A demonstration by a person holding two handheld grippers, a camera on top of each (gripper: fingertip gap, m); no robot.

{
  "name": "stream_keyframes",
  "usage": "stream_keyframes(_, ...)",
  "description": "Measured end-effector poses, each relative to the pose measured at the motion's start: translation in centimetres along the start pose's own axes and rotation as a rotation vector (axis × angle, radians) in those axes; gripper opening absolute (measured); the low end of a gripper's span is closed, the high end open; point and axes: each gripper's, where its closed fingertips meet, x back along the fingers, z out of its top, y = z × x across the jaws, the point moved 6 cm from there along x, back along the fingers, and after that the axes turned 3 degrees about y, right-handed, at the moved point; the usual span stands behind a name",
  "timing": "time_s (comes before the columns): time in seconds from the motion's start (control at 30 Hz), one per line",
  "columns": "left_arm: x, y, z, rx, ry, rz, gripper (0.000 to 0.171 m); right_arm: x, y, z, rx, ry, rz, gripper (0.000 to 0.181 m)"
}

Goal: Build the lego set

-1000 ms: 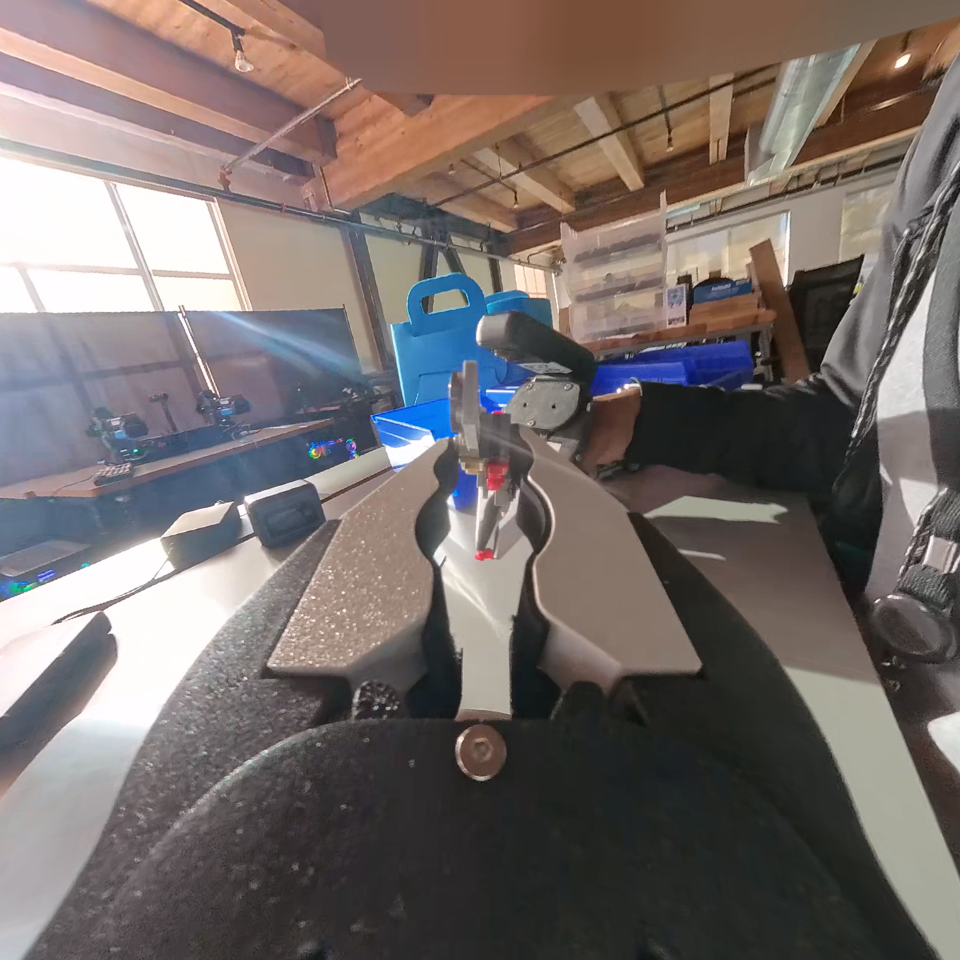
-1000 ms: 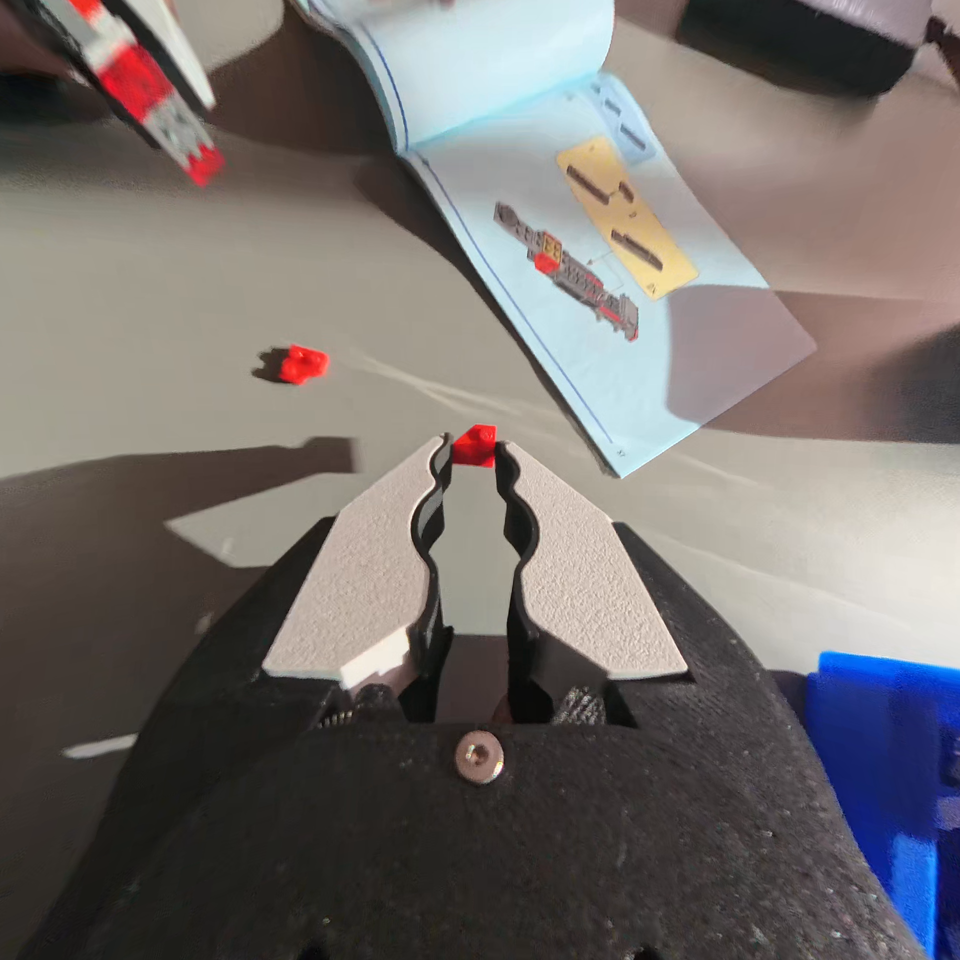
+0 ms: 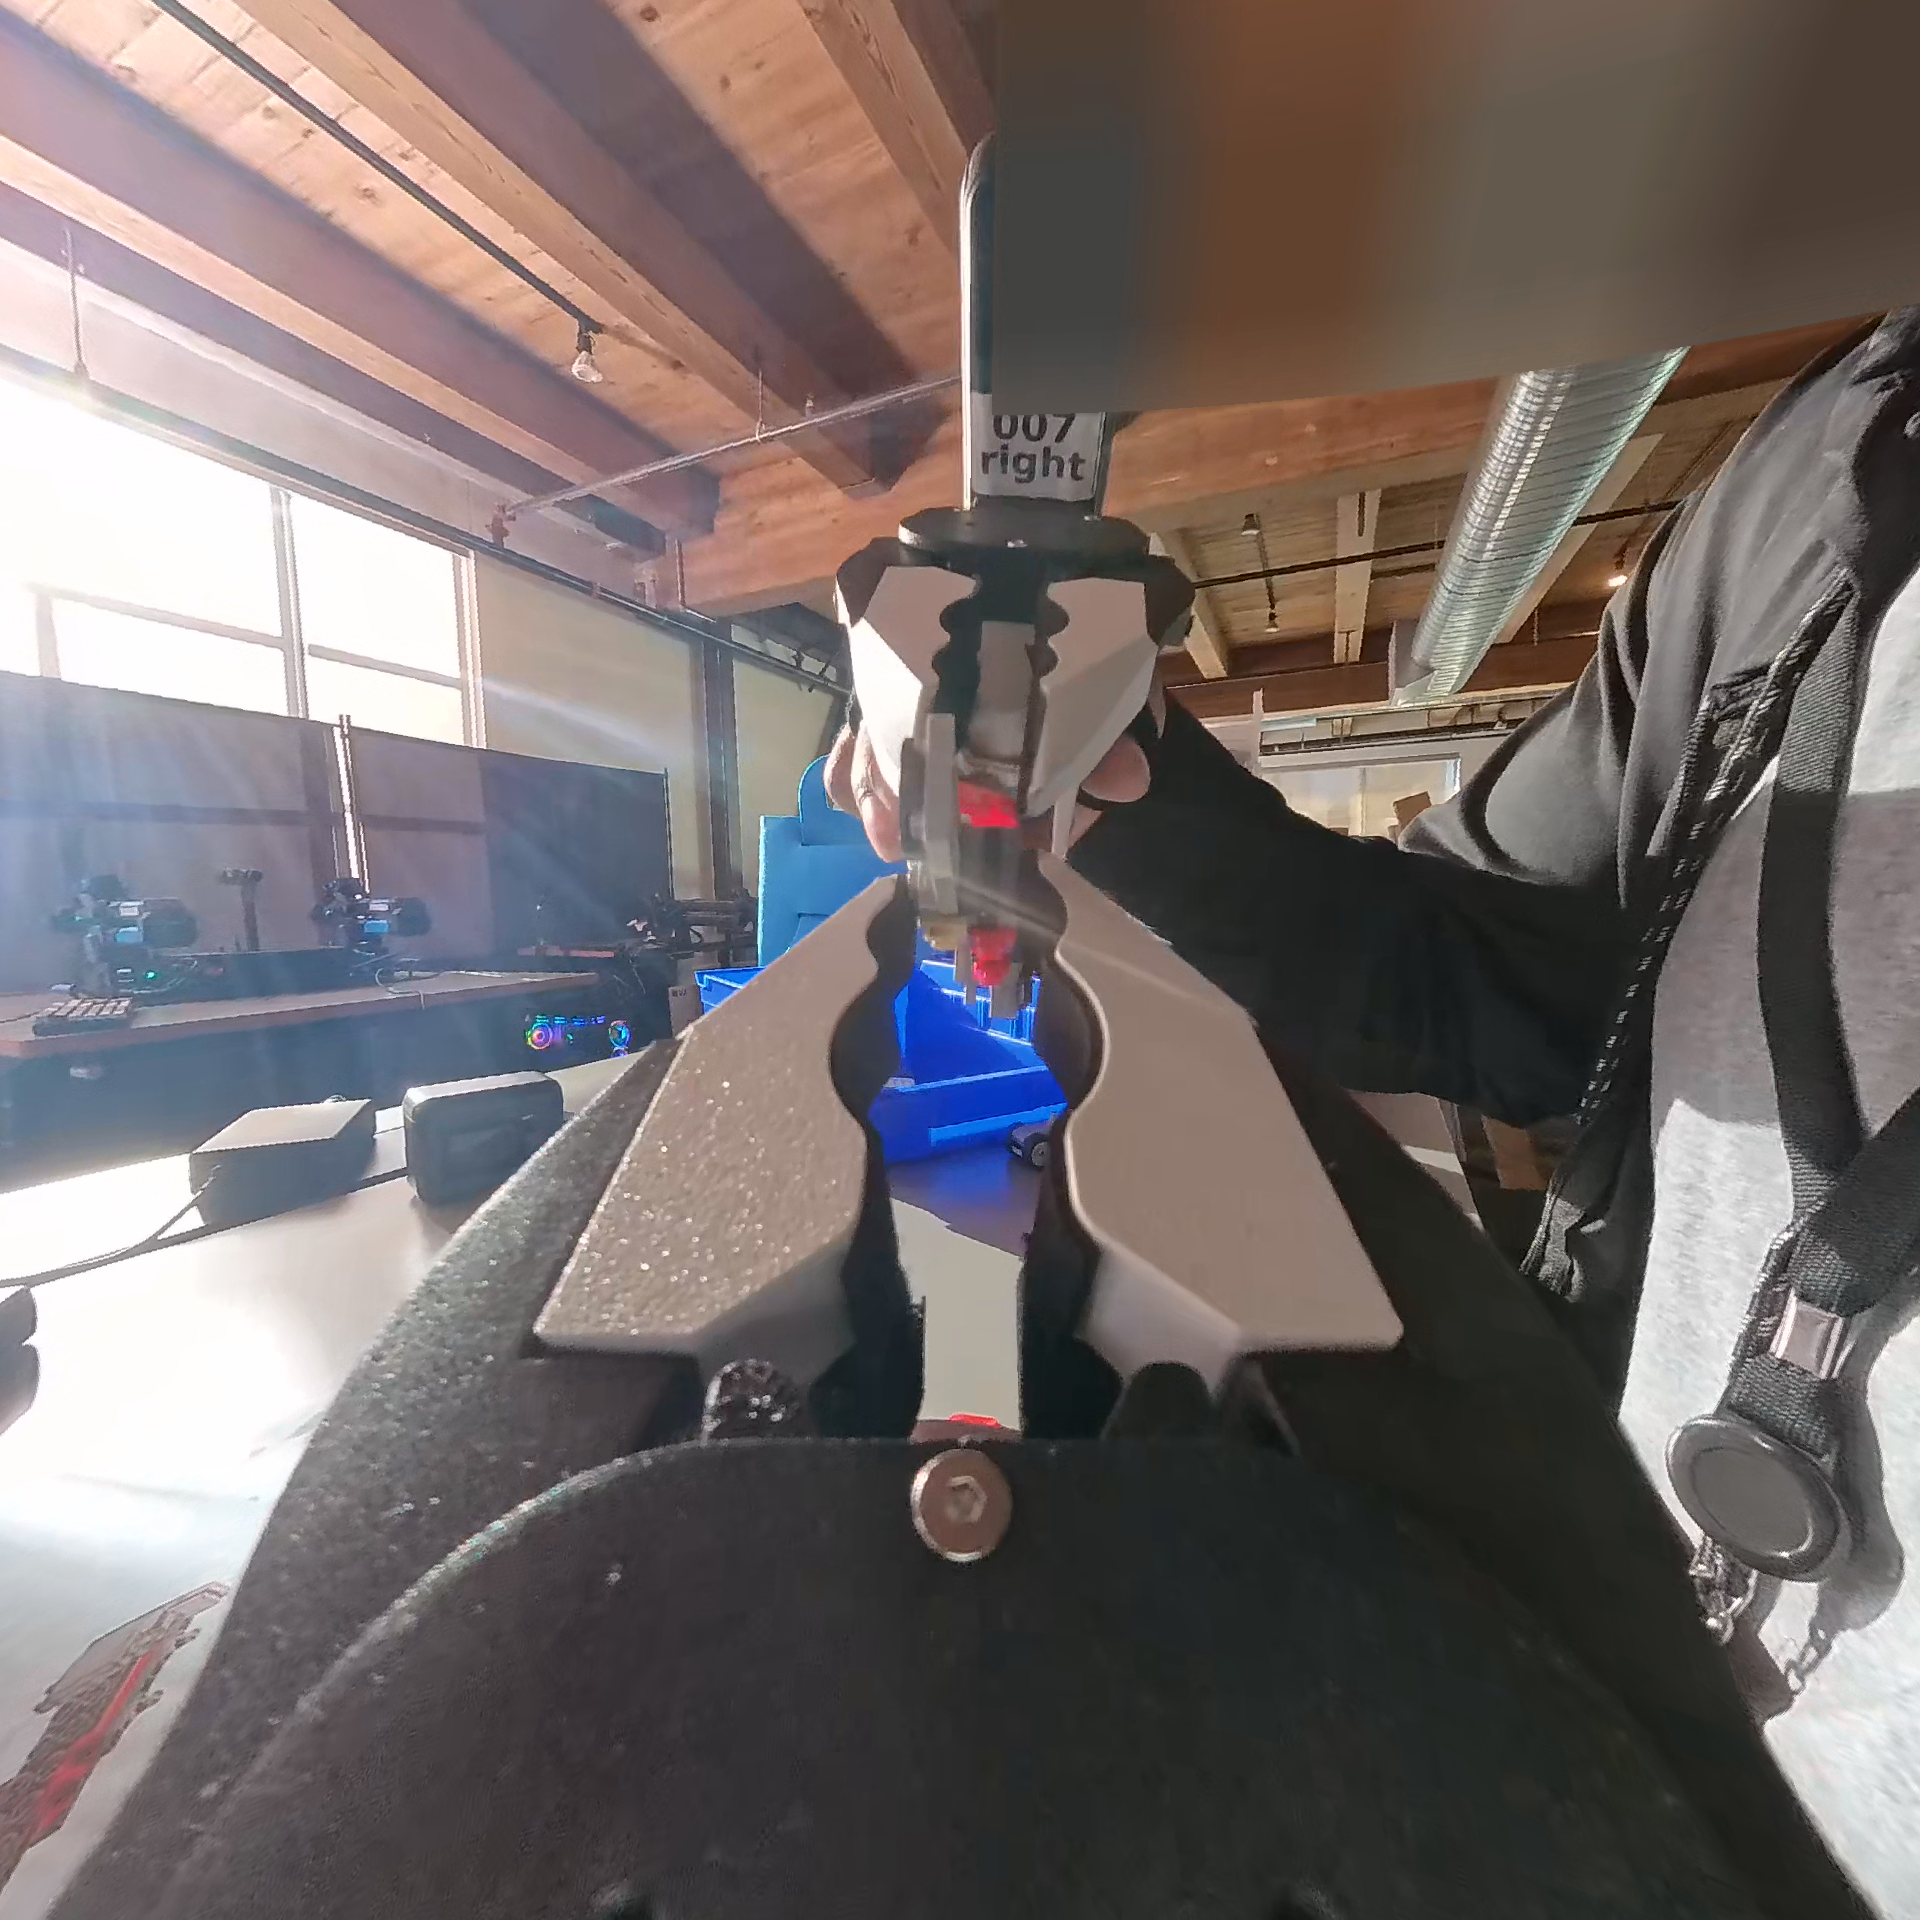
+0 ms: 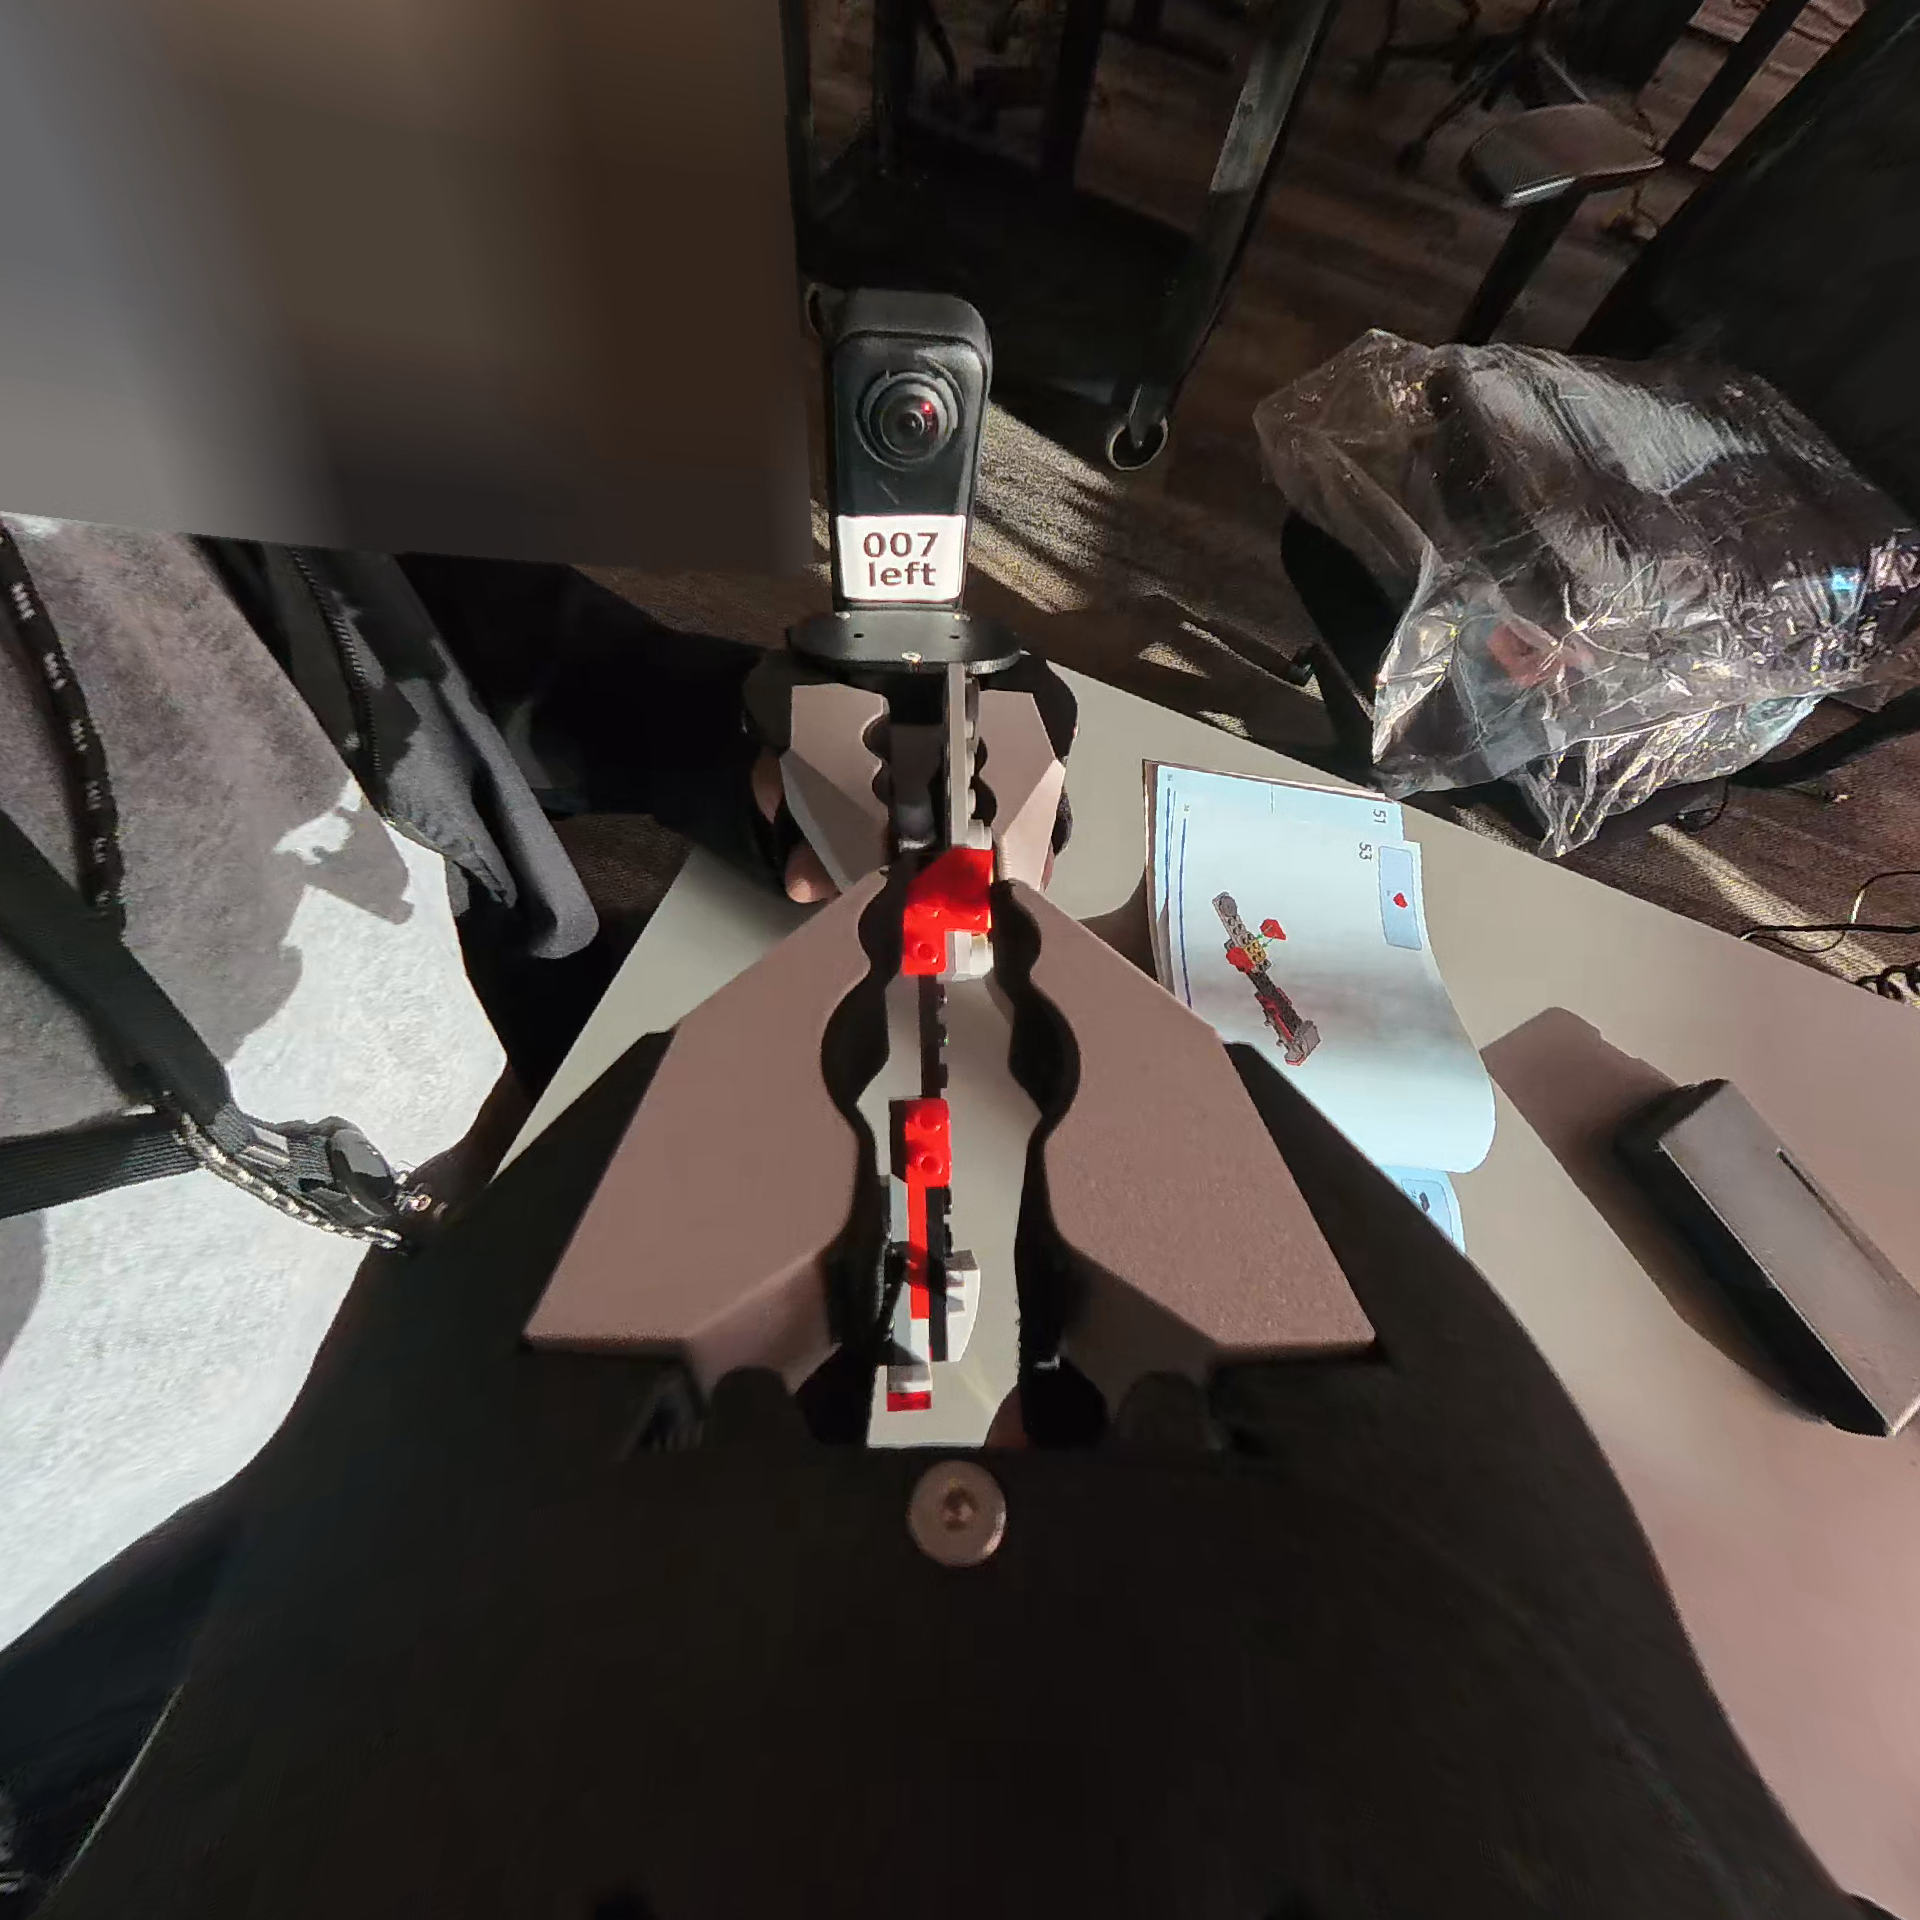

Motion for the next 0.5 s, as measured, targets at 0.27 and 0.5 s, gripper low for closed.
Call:
stream_keyframes(0.27, 0.13, -0.06, 0.15, 0.013, 0.014, 0.0, 0.02, -0.21, 0.07, 0.13, -0.007, 0.007, 0.007, 0.018)
stream_keyframes(0.5, 0.24, -0.16, 0.33, 0.033, 0.035, -0.002, 0.02, -0.38, 0.22, 0.2, -0.018, 0.021, 0.018, 0.019)
